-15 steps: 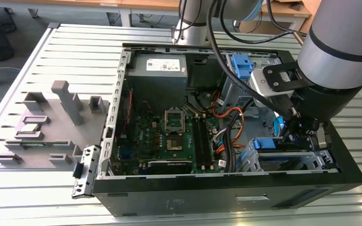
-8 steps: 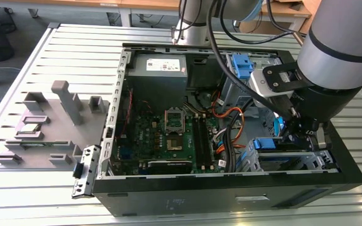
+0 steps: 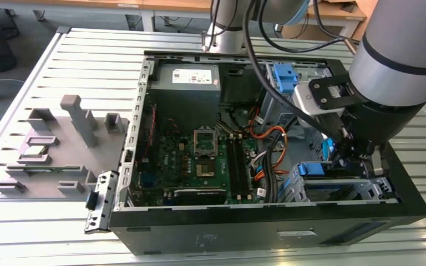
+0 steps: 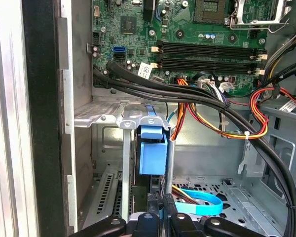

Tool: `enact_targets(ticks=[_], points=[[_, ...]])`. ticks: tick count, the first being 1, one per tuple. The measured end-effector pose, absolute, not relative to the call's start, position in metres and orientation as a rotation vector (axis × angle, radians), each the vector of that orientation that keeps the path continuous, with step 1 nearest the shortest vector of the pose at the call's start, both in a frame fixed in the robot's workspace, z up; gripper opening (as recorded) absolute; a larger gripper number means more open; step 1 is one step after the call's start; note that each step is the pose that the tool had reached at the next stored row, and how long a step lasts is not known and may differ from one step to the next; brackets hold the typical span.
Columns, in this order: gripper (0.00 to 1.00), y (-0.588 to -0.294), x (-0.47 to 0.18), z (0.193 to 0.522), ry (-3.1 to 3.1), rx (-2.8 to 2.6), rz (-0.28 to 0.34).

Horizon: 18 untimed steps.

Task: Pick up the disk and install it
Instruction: 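Insert the first disk wire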

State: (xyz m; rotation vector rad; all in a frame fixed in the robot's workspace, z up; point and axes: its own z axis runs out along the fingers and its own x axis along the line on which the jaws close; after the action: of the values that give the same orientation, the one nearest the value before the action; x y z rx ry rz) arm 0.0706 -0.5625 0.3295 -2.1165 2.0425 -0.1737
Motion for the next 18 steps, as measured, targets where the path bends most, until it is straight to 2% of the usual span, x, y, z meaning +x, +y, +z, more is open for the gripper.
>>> enact_targets(ticks=[18], points=[[0.17, -0.5625, 0.0706, 0.3248, 2.042, -2.116, -0.173]])
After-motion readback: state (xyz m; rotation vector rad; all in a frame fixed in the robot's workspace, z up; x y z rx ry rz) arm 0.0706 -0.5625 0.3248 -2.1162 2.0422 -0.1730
